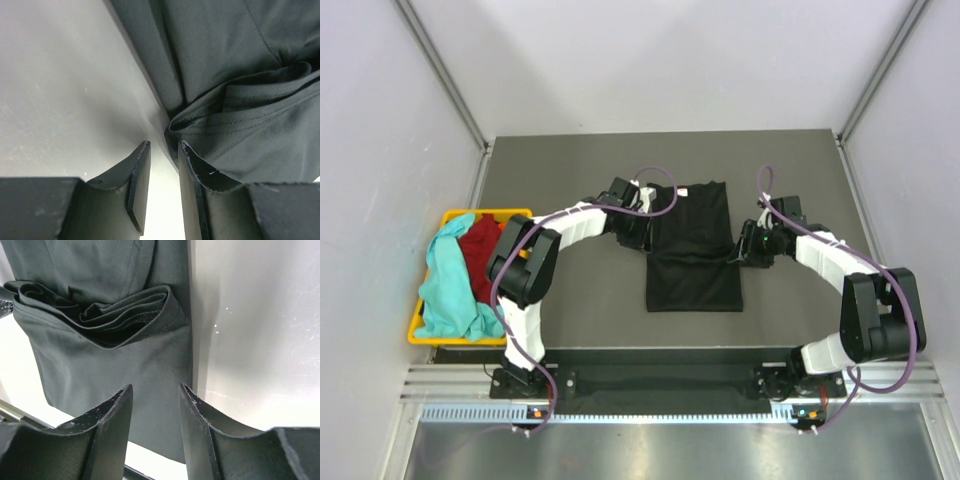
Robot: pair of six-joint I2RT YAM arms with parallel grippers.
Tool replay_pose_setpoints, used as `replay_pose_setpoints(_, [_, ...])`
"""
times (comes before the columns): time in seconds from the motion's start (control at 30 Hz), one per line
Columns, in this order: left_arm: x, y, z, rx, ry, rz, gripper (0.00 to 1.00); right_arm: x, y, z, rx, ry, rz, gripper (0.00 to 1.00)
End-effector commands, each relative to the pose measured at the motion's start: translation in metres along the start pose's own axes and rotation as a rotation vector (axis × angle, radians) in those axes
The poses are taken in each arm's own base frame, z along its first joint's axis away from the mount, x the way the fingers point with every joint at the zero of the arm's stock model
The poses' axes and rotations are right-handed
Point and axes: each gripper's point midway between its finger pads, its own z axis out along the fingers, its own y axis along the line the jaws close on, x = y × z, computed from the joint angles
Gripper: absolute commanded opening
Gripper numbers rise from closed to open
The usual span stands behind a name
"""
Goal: Fold and stack the t-shirts
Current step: Fold the tshirt
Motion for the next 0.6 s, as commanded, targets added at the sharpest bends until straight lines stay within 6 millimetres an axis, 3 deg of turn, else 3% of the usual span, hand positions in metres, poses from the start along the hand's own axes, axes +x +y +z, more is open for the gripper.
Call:
replay_pose_setpoints(0.0, [-0.024,-0.005,0.000,0.029,-0.056,0.062,0.34,-0.026,0.018,-0.004,-0.054,-0.071,-0.057,0.43])
replay_pose_setpoints(0.27, [-0.026,-0.005,0.009,0.048,-0.034,0.088,0.34,-0.026,0.017,-0.002,-0.051,-0.068,-0.054,0.43])
replay_pose_setpoints(0.37, [-0.028,-0.003,0.011,0.043,-0.035,0.094,0.24,-0.026,0.016,-0.002,-0.050,-0.069,-0.053,0.43])
replay_pose_setpoints(0.4, [-0.029,-0.003,0.010,0.041,-0.040,0.097,0.14,-0.025,0.016,-0.001,-0.047,-0.069,-0.053,0.43])
replay_pose_setpoints(0.47, [-0.032,-0.003,0.009,0.034,-0.051,0.091,0.05,-0.025,0.013,0.002,-0.038,-0.066,-0.052,0.42])
replay_pose_setpoints(0.57, [-0.037,-0.002,0.009,0.026,-0.070,0.071,0.00,-0.028,0.009,0.007,-0.025,-0.077,-0.055,0.42])
